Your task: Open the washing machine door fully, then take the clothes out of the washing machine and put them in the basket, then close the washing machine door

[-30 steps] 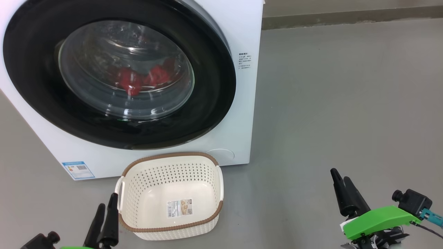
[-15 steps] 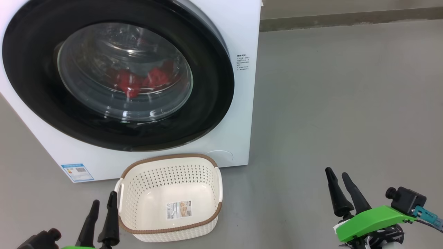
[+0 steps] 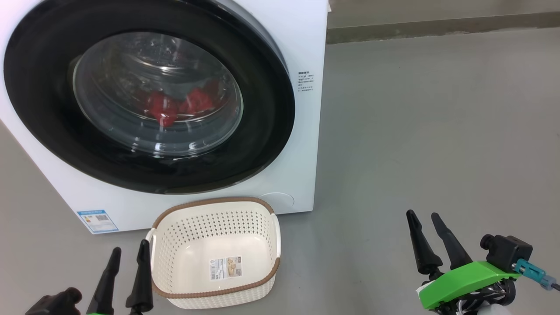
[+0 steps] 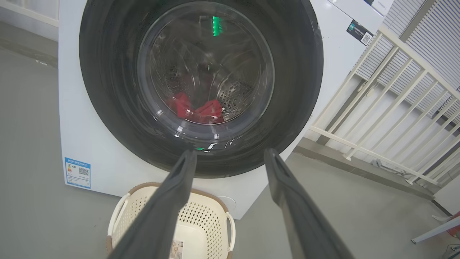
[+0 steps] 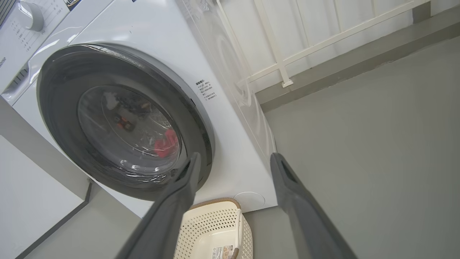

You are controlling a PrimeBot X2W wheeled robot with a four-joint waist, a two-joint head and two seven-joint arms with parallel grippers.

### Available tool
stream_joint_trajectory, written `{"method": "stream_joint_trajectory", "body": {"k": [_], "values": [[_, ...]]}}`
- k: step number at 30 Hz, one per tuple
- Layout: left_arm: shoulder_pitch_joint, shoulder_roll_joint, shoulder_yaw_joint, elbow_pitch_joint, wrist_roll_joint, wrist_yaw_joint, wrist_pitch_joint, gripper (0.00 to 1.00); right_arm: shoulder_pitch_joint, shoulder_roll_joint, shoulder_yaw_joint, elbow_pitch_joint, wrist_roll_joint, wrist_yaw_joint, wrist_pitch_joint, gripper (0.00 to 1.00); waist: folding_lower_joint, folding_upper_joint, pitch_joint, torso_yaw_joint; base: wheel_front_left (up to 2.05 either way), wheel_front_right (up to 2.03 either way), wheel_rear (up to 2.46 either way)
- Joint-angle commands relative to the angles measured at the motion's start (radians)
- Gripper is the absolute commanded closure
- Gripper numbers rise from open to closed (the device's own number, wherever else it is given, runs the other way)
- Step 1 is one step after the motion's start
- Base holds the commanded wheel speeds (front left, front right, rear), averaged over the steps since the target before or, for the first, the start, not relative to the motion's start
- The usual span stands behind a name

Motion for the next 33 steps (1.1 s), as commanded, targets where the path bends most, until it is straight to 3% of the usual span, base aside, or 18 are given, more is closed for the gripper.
{"method": "stream_joint_trajectory", "body": {"k": [1,33], "values": [[-0.008,0.011,0.029,-0.035,0.039,-0.005,-0.017,0.0,-0.051,-0.011,0.024,-0.031,-0.036,-0.001,-0.016,0.0,-0.0001,0.0,-0.001,0.0,0.0,0.0,0.0],[0.018,0.014,0.029,-0.093,0.405,0.011,-0.109,0.0,-0.074,-0.019,0.077,-0.042,-0.375,-0.001,-0.107,0.0,-0.0001,0.0,-0.011,0.001,0.0,0.0,0.0]]}}
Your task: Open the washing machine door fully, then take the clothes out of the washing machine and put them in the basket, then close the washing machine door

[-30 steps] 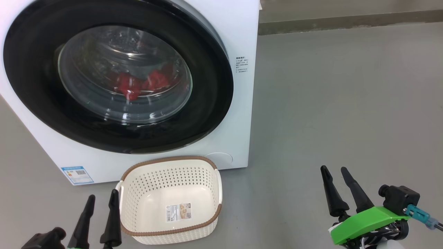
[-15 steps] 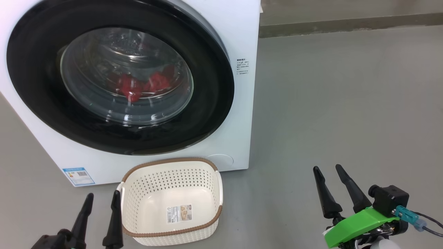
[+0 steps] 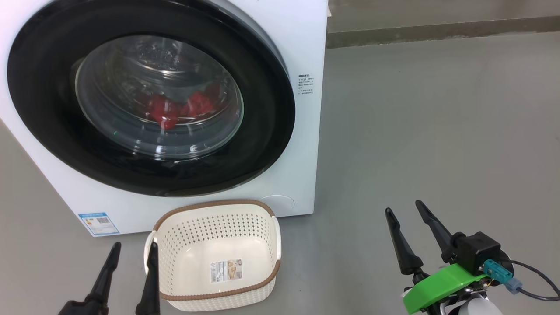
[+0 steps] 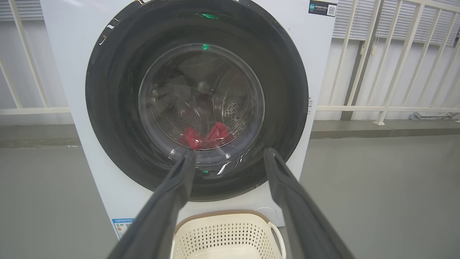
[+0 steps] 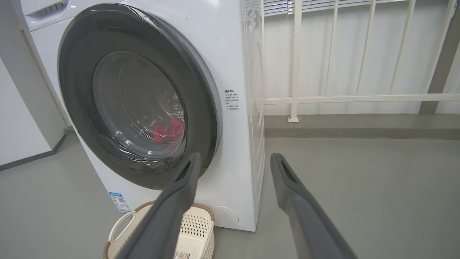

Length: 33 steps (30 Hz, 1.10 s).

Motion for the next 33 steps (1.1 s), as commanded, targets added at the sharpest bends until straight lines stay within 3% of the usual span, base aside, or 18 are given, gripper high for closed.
{"method": "stream_joint_trajectory", "body": {"k": [1,18,20,21,22,23,33], "values": [[-0.019,0.014,0.029,-0.035,0.041,0.01,-0.016,0.0,-0.05,-0.011,0.026,-0.031,-0.033,-0.001,-0.018,0.0,-0.0001,0.0,0.0,0.0,0.0,0.0,0.0],[-0.018,0.014,0.021,-0.043,0.053,0.02,-0.021,0.0,-0.053,-0.011,0.031,-0.036,-0.062,-0.001,-0.023,0.0,-0.0001,0.0,0.018,0.001,0.0,0.0,0.0],[-0.021,0.014,0.019,-0.045,0.052,0.021,-0.021,0.0,-0.06,-0.011,0.03,-0.029,-0.057,-0.001,-0.023,0.53,-0.0001,0.0,0.023,0.003,0.0,0.0,0.0],[-0.023,0.014,0.017,-0.046,0.051,0.021,-0.021,0.0,-0.066,-0.011,0.033,-0.024,-0.052,-0.001,-0.023,0.75,-0.0001,0.0,0.028,0.004,0.0,0.0,0.0],[-0.026,0.014,0.015,-0.047,0.05,0.021,-0.021,0.0,-0.073,-0.011,0.033,-0.02,-0.041,-0.001,-0.023,0.91,-0.0001,0.0,0.033,0.006,0.0,0.0,0.0],[-0.029,0.014,0.013,-0.048,0.05,0.022,-0.021,0.0,-0.08,-0.011,0.035,-0.013,-0.03,-0.001,-0.023,1.0,-0.0001,0.0,0.039,0.009,0.0,0.0,0.0],[-0.065,0.014,-0.004,-0.063,0.035,0.024,-0.021,0.0,-0.185,-0.011,0.04,0.088,0.202,-0.001,-0.023,1.0,-0.0001,0.0,0.117,0.037,0.0,0.0,0.0]]}}
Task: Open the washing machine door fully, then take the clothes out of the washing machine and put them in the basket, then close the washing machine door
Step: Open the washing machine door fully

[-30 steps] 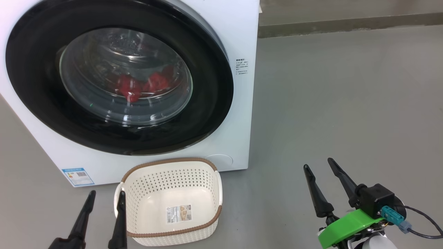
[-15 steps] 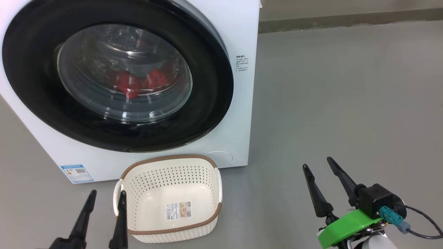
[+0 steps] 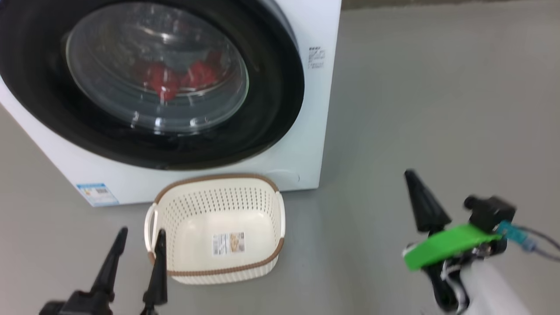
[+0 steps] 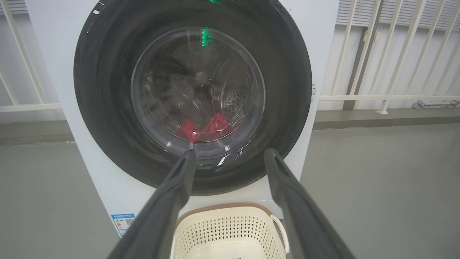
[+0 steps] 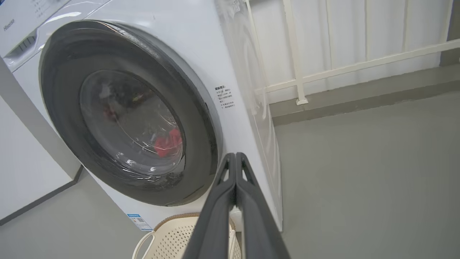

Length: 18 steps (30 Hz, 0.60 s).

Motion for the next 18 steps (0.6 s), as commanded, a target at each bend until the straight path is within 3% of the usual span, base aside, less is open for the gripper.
{"method": "stream_joint_trajectory", "body": {"k": [1,9,18], "values": [[-0.053,0.012,0.027,-0.035,-0.003,0.006,-0.012,0.0,-0.059,-0.003,0.015,-0.012,0.028,-0.001,-0.006,1.0,-0.0001,-0.0001,0.041,0.018,0.0,0.0,0.0],[-0.131,0.012,-0.007,-0.066,-0.031,0.021,-0.012,0.0,-0.235,-0.01,0.008,0.07,0.232,-0.001,-0.006,1.0,-0.0001,-0.0001,0.148,0.061,0.0,0.0,0.0],[-0.196,0.012,-0.045,-0.083,-0.053,0.028,-0.012,0.0,-0.456,-0.093,0.095,0.119,0.54,-0.001,0.057,1.0,-0.0001,-0.0001,0.256,0.103,0.0,0.0,0.0]]}}
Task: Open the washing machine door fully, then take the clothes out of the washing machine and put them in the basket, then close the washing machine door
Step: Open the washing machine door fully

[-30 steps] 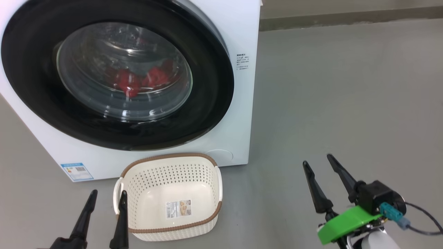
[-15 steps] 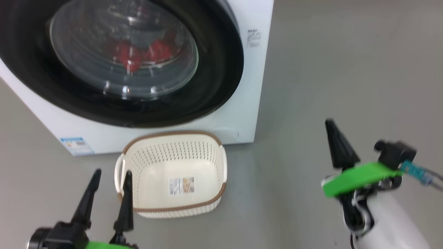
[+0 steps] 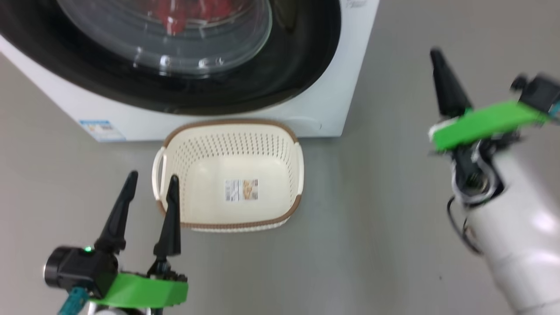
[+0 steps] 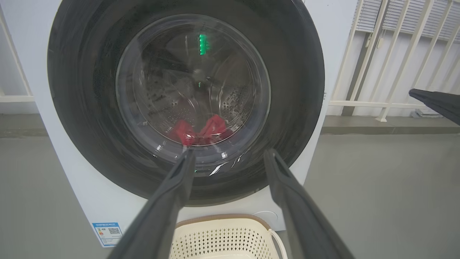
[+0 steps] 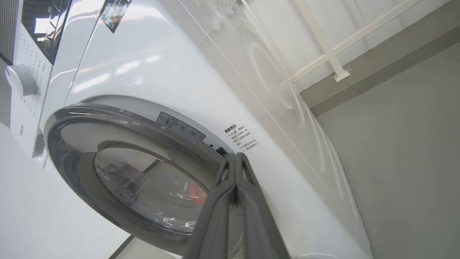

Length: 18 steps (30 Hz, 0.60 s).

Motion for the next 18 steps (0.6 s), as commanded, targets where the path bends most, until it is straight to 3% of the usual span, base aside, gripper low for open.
{"method": "stream_joint_trajectory", "body": {"k": [1,10,18], "values": [[-0.037,0.012,0.025,-0.032,-0.015,0.01,-0.008,0.0,-0.04,-0.01,0.024,-0.025,0.037,-0.001,0.02,1.0,0.0,-0.0001,0.06,0.038,0.0,0.0,0.0],[-0.099,0.012,0.001,-0.035,-0.021,0.006,-0.008,0.0,-0.225,-0.069,0.05,-0.015,0.324,-0.001,0.242,1.0,0.0,-0.0001,0.156,0.082,0.0,0.0,0.0],[-0.127,0.012,-0.029,-0.029,-0.03,0.002,-0.008,0.0,-0.358,-0.088,0.038,0.025,0.46,-0.001,0.403,1.0,0.0,-0.0001,0.211,0.113,0.0,0.0,0.0]]}}
